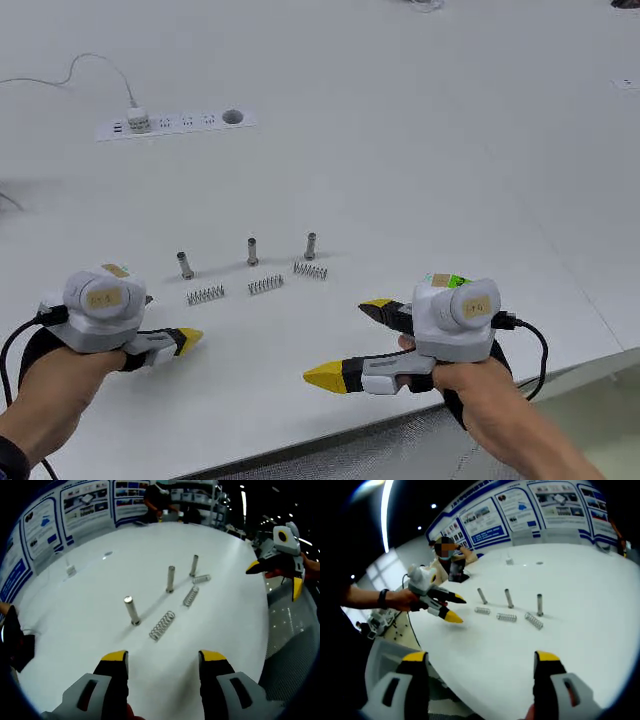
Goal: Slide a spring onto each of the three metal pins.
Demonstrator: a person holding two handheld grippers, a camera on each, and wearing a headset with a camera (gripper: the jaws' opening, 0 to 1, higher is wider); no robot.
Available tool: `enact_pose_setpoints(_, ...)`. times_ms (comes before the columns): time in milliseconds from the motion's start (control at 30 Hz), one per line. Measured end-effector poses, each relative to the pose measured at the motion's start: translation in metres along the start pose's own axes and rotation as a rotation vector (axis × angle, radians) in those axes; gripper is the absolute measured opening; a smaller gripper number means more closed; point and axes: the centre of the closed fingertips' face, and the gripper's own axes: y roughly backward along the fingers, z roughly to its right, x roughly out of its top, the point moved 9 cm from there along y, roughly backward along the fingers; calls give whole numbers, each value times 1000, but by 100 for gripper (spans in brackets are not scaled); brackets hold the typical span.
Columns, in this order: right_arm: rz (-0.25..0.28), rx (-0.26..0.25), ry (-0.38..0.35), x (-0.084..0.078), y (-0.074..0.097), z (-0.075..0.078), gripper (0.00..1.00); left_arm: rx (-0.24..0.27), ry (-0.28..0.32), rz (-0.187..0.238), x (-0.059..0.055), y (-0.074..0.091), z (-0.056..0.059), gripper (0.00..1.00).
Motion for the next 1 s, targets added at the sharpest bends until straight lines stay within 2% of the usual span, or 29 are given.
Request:
enact_pose_setpoints(67,2,0,-1,0,0,0,88,-14,-44,-11,3,-1,1,61)
enact_pose_setpoints(300,5,-3,-2,0,1,1,88,-54,-132,-28,13,-5,5,65)
enact_pose_setpoints(467,6,-6,-2,0,2,1,88,-74,-164,-35,17,-9,7,66)
enact_pose_setpoints(700,6,-8,-4,-1,3,2,88,-98,-180,-47,18,-16,7,64)
enact_pose_setpoints(1000,6,-12,-1,0,6,3,88,-119,-171,-55,20,-29,5,62)
